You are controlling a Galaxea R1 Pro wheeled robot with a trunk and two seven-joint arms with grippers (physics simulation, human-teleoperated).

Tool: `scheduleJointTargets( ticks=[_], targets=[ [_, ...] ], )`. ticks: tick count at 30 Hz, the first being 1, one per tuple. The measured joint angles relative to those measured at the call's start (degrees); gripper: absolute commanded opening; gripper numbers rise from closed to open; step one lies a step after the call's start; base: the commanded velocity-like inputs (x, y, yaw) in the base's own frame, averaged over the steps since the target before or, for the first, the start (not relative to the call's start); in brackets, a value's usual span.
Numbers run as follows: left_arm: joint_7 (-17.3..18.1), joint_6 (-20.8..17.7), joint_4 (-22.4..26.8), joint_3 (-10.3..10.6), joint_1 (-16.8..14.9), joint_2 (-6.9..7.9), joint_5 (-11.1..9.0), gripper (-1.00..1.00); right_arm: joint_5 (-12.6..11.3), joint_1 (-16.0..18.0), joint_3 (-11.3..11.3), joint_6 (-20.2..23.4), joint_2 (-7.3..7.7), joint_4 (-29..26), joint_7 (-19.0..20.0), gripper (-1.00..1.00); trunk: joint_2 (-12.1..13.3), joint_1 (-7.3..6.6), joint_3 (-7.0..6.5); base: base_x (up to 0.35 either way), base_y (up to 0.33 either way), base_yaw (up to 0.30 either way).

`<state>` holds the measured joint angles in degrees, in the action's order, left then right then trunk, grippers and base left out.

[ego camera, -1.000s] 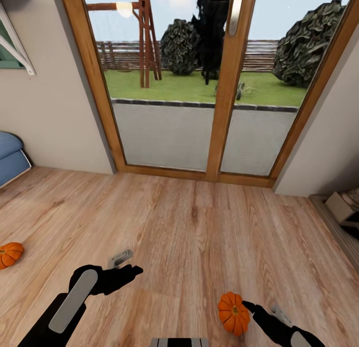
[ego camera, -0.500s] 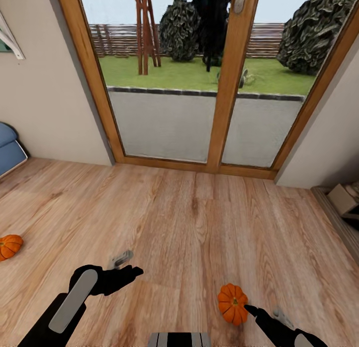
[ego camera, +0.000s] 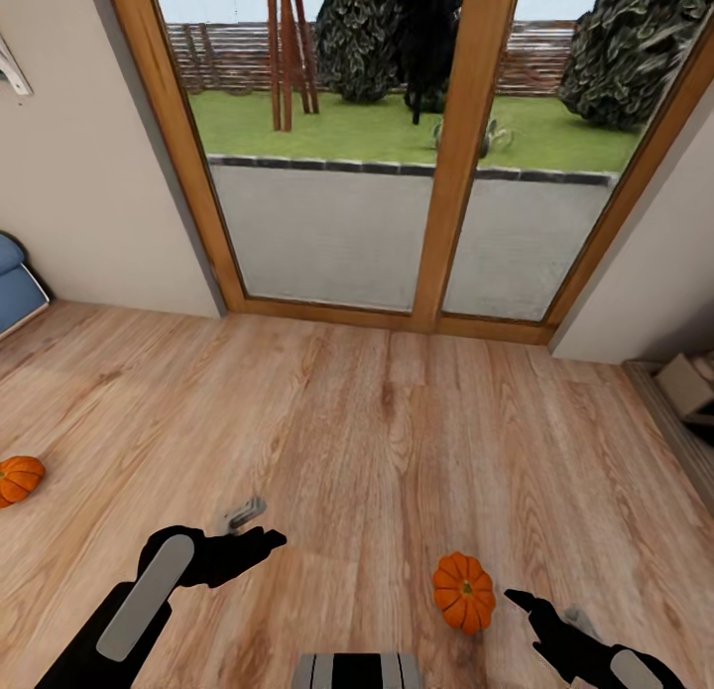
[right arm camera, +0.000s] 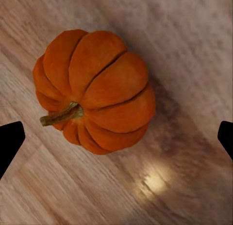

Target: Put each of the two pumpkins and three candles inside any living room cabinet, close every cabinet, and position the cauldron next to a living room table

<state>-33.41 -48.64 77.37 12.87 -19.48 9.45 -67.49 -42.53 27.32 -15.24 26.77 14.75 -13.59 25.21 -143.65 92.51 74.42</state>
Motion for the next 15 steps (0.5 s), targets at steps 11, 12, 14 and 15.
scheduleJointTargets(
  ticks=[11, 12, 14, 15],
  targets=[
    [0.0, 0.0, 0.0, 0.0, 0.0, 0.08, -0.1, 1.00, -0.1, 1.8, 0.0, 2.0, 0.13, 0.0, 0.4, 1.00, -0.1, 0.28, 2.44, 0.000, 0.000, 0.000],
    [0.0, 0.0, 0.0, 0.0, 0.0, 0.08, -0.1, 1.00, -0.1, 1.8, 0.0, 2.0, 0.15, 0.0, 0.5, 1.00, -0.2, 0.31, 2.66, 0.000, 0.000, 0.000],
    [0.0, 0.0, 0.0, 0.0, 0.0, 0.11, -0.1, 1.00, -0.1, 1.9, 0.0, 2.0, 0.27, 0.0, 1.0, 1.00, -0.2, 0.36, 3.10, 0.000, 0.000, 0.000],
    [0.0, 0.0, 0.1, 0.0, 0.0, 0.10, -0.1, 1.00, -0.1, 1.9, 0.0, 2.0, 0.30, 0.0, 1.1, 1.00, -0.2, 0.39, 3.33, 0.000, 0.000, 0.000]
  ],
)
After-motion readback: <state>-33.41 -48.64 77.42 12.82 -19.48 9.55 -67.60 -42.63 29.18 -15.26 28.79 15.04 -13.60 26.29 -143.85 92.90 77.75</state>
